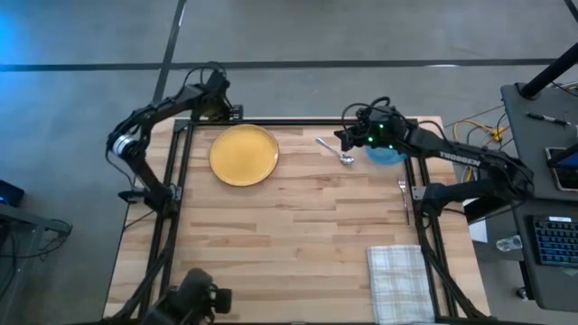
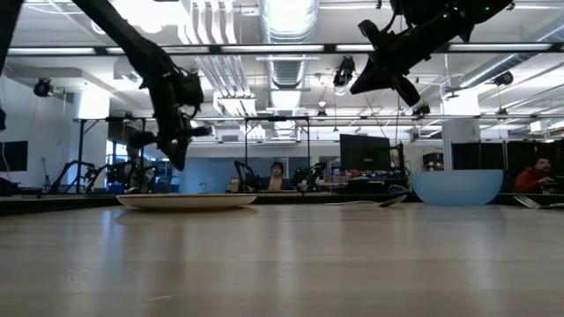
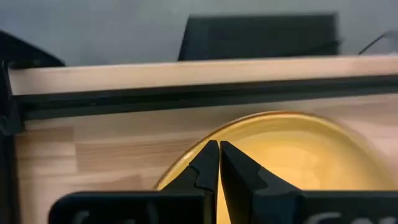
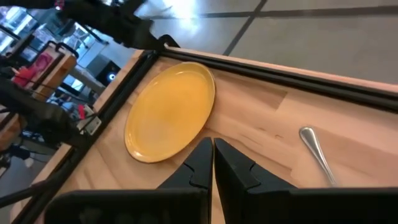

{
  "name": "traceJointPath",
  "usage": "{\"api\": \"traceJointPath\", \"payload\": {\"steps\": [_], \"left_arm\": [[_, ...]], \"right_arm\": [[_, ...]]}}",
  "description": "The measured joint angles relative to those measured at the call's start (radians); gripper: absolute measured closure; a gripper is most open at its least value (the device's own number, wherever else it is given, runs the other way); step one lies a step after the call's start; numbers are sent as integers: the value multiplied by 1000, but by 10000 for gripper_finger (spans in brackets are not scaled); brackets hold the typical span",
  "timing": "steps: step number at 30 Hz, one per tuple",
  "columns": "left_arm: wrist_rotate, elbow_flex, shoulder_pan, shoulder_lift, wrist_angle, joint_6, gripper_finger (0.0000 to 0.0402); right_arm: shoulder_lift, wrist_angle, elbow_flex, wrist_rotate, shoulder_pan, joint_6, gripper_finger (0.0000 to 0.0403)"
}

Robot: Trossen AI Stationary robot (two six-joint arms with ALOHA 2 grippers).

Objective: Set table place
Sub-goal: Move the yellow plate to the center of the table

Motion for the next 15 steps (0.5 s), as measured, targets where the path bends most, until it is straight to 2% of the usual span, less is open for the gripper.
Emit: {"api": "traceJointPath", "payload": {"steps": [7,15], "left_arm": [[-36,65,55,120,-138,118,402],[-63,63,63,170,-155,195,402]], "right_arm": [[38,-10,54,-11,0,-39,394],[54,-14,67,-12,0,-44,394]]}}
